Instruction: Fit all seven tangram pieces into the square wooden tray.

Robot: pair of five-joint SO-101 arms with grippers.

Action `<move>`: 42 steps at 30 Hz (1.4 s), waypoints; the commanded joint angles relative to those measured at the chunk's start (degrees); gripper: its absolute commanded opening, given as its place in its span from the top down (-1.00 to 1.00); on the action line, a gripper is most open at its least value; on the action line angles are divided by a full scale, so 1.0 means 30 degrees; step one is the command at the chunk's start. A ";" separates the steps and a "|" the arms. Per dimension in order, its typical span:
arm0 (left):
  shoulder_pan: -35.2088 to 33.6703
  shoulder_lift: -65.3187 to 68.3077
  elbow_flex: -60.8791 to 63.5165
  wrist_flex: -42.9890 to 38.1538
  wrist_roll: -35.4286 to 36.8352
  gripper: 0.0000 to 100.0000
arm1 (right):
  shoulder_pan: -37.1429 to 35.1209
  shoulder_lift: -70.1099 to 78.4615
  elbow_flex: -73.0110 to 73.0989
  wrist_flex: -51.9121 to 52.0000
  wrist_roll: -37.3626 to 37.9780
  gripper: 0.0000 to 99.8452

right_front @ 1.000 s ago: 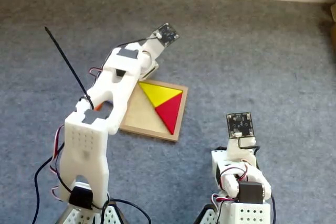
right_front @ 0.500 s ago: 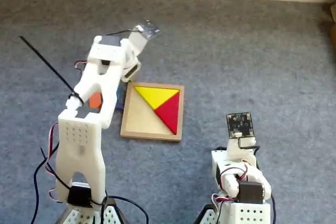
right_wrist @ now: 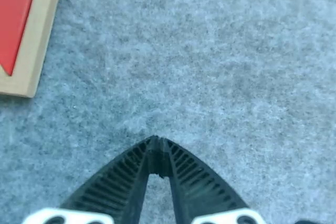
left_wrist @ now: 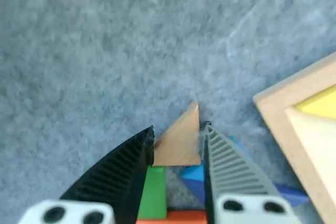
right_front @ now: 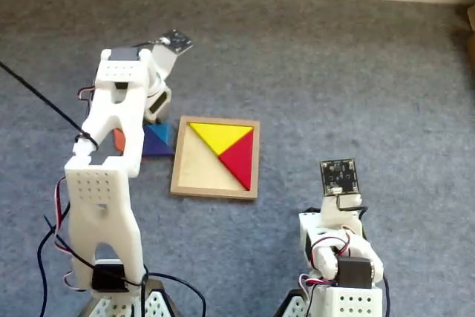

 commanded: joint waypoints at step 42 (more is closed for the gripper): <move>-0.0190 0.3238 -0.4908 0.0996 -0.7033 0.50 | 0.0220 0.0249 0.2740 0.0161 0.0000 0.97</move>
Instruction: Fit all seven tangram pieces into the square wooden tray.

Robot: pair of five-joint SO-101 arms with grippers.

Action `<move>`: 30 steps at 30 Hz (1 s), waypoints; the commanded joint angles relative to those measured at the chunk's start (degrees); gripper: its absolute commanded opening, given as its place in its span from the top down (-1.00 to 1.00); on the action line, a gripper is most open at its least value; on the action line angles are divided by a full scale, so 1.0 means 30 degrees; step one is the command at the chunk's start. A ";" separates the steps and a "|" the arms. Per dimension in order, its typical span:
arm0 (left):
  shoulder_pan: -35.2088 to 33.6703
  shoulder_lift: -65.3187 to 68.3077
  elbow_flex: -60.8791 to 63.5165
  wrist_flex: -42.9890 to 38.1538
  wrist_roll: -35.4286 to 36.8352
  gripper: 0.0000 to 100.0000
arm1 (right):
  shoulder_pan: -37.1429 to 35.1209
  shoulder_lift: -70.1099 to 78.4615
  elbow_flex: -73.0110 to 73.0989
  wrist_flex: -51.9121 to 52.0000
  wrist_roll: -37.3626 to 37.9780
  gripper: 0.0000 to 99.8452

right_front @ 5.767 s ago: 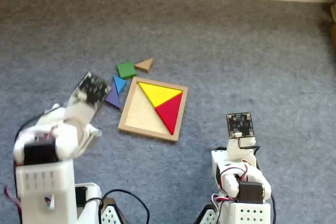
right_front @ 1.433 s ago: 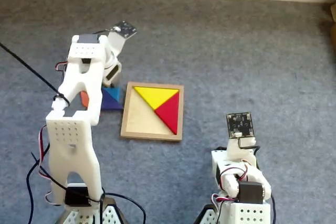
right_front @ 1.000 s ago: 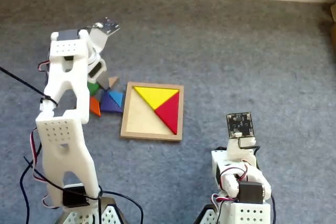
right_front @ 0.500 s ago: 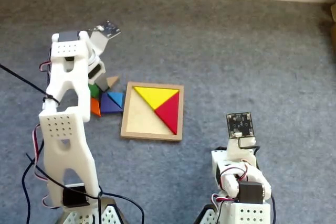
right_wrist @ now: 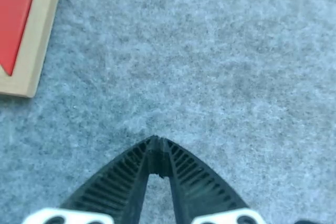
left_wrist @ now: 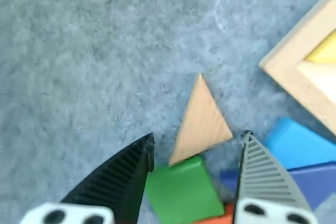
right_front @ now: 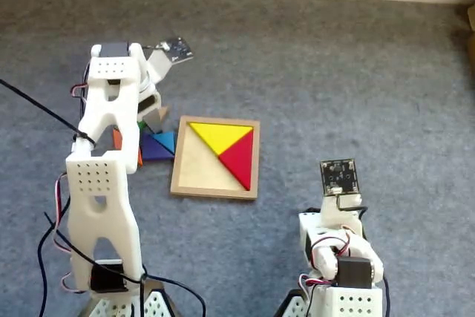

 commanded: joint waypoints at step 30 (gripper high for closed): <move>0.1421 0.0337 -0.0777 -0.1670 -0.0176 0.67 | 0.0220 0.0249 0.2740 0.0161 0.0000 0.97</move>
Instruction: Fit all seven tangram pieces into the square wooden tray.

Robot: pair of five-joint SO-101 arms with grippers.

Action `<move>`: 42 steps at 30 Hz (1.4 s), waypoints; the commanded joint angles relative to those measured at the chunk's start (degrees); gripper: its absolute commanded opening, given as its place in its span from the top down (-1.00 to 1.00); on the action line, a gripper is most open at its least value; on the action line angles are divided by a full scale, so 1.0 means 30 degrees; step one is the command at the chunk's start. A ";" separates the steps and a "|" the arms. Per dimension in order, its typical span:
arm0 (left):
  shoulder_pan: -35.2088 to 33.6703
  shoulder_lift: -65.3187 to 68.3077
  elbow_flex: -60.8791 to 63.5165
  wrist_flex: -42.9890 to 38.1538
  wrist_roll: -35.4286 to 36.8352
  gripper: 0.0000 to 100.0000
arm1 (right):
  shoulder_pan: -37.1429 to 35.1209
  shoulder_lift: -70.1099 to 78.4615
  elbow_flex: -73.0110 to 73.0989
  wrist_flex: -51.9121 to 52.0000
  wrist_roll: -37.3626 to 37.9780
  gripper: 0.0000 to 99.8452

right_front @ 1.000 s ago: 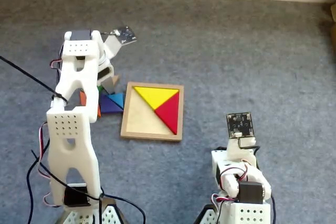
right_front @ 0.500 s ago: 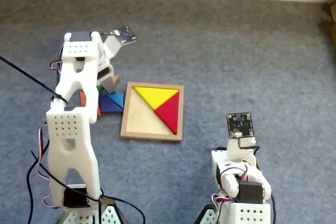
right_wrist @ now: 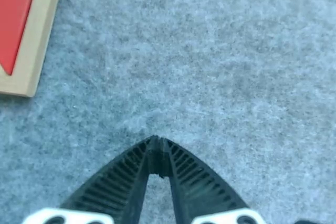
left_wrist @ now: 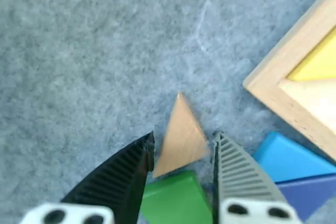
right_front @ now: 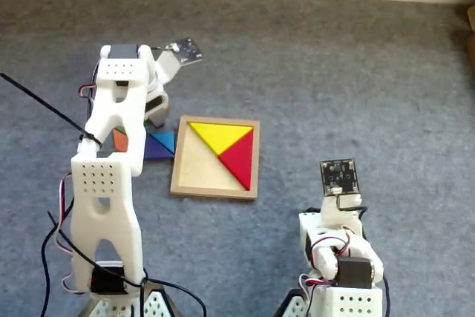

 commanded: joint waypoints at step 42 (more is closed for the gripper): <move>0.4586 -0.3941 -0.0425 0.5744 1.3011 0.81 | 0.0220 0.0249 0.2740 0.0161 0.0000 0.97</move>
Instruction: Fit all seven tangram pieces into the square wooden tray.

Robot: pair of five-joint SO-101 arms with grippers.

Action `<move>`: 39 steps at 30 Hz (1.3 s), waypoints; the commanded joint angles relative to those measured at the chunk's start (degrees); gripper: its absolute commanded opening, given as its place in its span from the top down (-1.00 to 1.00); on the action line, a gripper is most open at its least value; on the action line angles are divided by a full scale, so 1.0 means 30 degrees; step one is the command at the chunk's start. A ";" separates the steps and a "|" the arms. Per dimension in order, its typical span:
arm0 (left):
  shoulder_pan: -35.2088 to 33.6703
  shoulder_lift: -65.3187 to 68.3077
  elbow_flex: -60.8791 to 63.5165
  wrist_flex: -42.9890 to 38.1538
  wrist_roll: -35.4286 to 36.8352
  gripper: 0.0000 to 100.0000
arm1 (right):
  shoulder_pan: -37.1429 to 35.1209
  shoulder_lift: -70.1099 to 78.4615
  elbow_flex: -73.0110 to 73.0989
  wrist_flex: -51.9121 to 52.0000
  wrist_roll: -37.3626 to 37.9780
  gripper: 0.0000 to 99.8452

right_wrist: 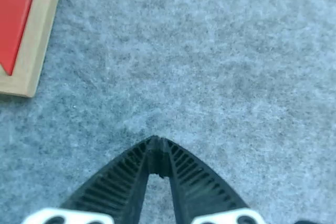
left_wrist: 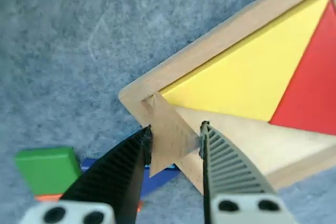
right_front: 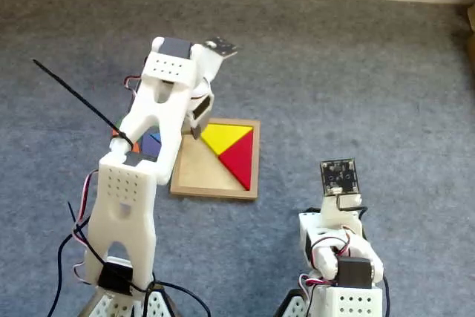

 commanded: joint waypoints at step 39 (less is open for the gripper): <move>-0.1597 -0.1802 -0.0484 0.0293 0.5275 0.59 | 0.0220 0.0249 0.2740 0.0161 0.0000 0.97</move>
